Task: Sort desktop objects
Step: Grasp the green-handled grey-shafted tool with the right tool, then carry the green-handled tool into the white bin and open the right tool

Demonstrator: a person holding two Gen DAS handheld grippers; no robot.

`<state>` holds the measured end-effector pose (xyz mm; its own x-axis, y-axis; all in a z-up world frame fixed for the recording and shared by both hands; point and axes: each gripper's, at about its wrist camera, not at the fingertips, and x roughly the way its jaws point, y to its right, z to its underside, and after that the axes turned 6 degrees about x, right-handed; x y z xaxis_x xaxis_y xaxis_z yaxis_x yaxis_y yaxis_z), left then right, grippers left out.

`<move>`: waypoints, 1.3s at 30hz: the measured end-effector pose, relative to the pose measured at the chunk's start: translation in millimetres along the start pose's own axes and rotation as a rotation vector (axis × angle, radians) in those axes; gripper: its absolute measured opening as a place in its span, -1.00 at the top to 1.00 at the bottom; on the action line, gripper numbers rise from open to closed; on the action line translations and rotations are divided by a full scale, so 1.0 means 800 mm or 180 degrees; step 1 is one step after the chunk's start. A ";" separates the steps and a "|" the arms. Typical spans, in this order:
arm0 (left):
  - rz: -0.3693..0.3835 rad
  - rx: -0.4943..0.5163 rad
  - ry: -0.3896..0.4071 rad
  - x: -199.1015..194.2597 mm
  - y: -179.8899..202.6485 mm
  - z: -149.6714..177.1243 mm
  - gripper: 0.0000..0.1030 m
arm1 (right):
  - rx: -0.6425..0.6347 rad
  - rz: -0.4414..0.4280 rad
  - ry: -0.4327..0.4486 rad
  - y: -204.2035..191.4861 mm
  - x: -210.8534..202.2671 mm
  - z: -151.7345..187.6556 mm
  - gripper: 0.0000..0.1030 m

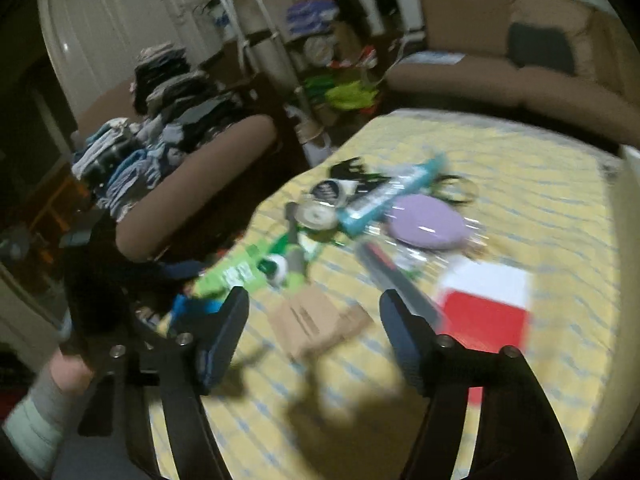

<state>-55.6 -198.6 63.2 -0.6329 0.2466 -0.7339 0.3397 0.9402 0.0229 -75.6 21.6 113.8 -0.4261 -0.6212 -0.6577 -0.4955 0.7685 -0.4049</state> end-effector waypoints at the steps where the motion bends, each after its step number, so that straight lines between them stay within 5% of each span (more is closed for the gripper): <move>1: 0.0018 0.0029 -0.0005 0.004 -0.001 -0.003 -0.99 | -0.0004 -0.0106 -0.0151 -0.004 0.029 -0.015 -0.26; 8: 0.0539 -0.0163 0.0027 0.022 -0.023 0.000 -0.99 | -0.0060 -0.0225 -0.0931 -0.009 0.175 -0.030 -0.01; 12: 0.0819 -0.0216 -0.0057 0.028 -0.020 0.013 -0.99 | -0.0086 -0.0213 -0.1089 0.001 0.204 -0.020 0.40; 14: 0.0954 -0.0340 -0.0051 0.027 -0.023 0.019 -0.99 | -0.0142 -0.0298 -0.1023 0.004 0.199 -0.018 0.60; 22: 0.1775 -0.1409 0.0148 0.024 -0.042 0.034 -1.00 | 0.0003 -0.0440 -0.0793 0.009 0.129 -0.014 0.60; 26: 0.1988 -0.1768 0.0243 0.022 -0.033 0.035 -0.98 | 0.0076 -0.0434 -0.0564 0.017 0.071 -0.002 0.60; 31: 0.2558 -0.2278 0.0571 0.017 -0.020 0.041 -0.97 | 0.0206 -0.0508 -0.0514 0.025 0.014 0.029 0.60; 34: 0.2686 -0.2479 0.0357 0.044 0.003 0.040 -0.72 | 0.0325 -0.0592 -0.0494 0.029 -0.017 0.061 0.60; 36: 0.2700 -0.2485 0.0282 0.053 0.021 0.036 -0.14 | 0.0397 -0.0649 -0.0466 0.029 -0.038 0.083 0.60; 39: 0.2634 -0.2395 0.0204 0.047 0.052 0.024 0.03 | 0.0361 -0.0597 -0.0387 0.022 -0.068 0.104 0.60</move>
<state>-51.9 -154.8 23.1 -0.4489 0.8529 -0.2667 0.1791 0.3783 0.9082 1.5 81.9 89.4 -0.2373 -0.7368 -0.6331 -0.4662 0.6582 -0.5912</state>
